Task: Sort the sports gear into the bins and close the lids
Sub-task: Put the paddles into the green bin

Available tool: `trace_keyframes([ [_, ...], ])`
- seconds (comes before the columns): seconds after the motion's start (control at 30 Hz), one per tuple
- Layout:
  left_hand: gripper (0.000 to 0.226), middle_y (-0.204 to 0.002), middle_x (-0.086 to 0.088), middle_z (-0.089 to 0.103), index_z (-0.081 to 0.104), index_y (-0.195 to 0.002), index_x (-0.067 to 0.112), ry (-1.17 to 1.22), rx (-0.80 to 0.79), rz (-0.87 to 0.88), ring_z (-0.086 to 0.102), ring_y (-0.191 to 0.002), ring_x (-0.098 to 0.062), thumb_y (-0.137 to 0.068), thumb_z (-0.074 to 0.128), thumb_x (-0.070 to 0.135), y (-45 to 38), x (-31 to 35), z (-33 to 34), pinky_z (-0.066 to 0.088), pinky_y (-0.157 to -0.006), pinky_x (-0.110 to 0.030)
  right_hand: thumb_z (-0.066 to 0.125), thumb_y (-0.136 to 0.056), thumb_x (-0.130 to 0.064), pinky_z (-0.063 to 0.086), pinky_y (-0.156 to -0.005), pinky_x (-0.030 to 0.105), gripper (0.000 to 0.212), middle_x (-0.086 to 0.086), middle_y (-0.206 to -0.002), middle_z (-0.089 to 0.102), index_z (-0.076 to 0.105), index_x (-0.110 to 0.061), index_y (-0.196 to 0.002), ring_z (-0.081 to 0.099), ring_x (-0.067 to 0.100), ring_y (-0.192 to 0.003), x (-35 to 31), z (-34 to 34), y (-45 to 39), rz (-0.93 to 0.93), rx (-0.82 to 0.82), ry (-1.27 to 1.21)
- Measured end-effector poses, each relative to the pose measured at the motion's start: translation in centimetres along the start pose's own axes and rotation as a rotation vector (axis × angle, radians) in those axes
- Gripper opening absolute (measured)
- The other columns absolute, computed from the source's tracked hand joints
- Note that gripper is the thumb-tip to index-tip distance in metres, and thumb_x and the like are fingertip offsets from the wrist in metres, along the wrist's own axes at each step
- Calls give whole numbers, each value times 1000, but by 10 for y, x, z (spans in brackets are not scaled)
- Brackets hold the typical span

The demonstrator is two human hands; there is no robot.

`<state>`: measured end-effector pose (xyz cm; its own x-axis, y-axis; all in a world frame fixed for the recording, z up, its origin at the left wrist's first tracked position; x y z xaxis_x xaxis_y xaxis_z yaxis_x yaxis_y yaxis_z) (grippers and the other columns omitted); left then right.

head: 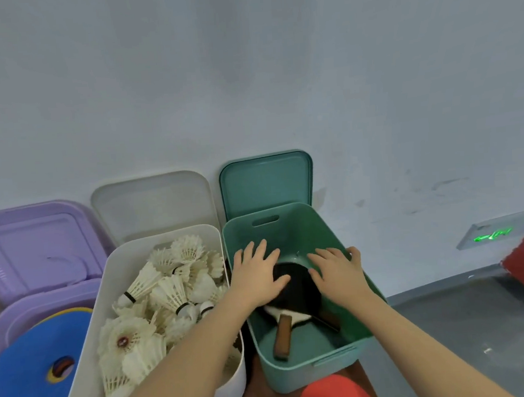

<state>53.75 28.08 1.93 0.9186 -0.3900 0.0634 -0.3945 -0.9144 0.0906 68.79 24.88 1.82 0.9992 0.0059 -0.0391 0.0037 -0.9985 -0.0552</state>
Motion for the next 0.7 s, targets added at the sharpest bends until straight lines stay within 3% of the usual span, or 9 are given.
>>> trace_keyframes([
  [0.1, 57, -155, -3, 16, 25, -145, 26, 8, 150, 19, 11, -142, -26, -94, 35, 49, 11, -5, -18, 11, -112, -42, 32, -98, -35, 11, -103, 42, 39, -8, -138, 46, 44, -29, -135, 36, 13, -130, -4, -10, 7, 15, 60, -64],
  [0.23, 51, -153, 1, 23, 30, -143, 25, 46, 230, -3, 18, -140, -21, -96, 35, 44, 42, -13, -31, 13, -110, -38, 35, -97, -35, 21, -100, 37, 37, -10, -135, 49, 48, -29, -132, 42, 12, -124, -20, -19, 26, -25, 125, -138],
  [0.37, 49, -150, 3, 30, 34, -142, 25, 73, 310, -6, 25, -137, -17, -96, 37, 41, 79, -28, -46, 15, -109, -34, 42, -96, -33, 32, -96, 37, 35, -7, -127, 57, 54, -24, -127, 52, 18, -115, -47, -34, 47, -112, 228, -210],
  [0.5, 47, -147, 5, 35, 36, -141, 24, 89, 371, 16, 28, -135, -14, -96, 37, 39, 119, -49, -61, 15, -109, -33, 52, -89, -27, 44, -83, 40, 30, 0, -108, 67, 64, -16, -114, 62, 26, -97, -84, -48, 67, -197, 346, -277],
  [0.7, 53, -144, 2, 42, 45, -136, 22, 119, 392, -22, 38, -130, -19, -91, 31, 46, 178, -106, -66, 22, -106, -37, 44, -88, -34, 44, -76, 36, 36, -1, -101, 68, 67, -16, -109, 62, 24, -90, -156, -64, 100, -249, 388, -337],
])
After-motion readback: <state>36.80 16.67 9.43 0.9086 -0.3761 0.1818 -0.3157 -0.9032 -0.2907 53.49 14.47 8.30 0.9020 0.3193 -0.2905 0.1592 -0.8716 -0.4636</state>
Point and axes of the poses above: each hand's wrist, its own y-axis away from the middle knuckle, its own z-axis out of the palm, x = y × z, the point moved 7 cm from there along -y, towards the middle knuckle
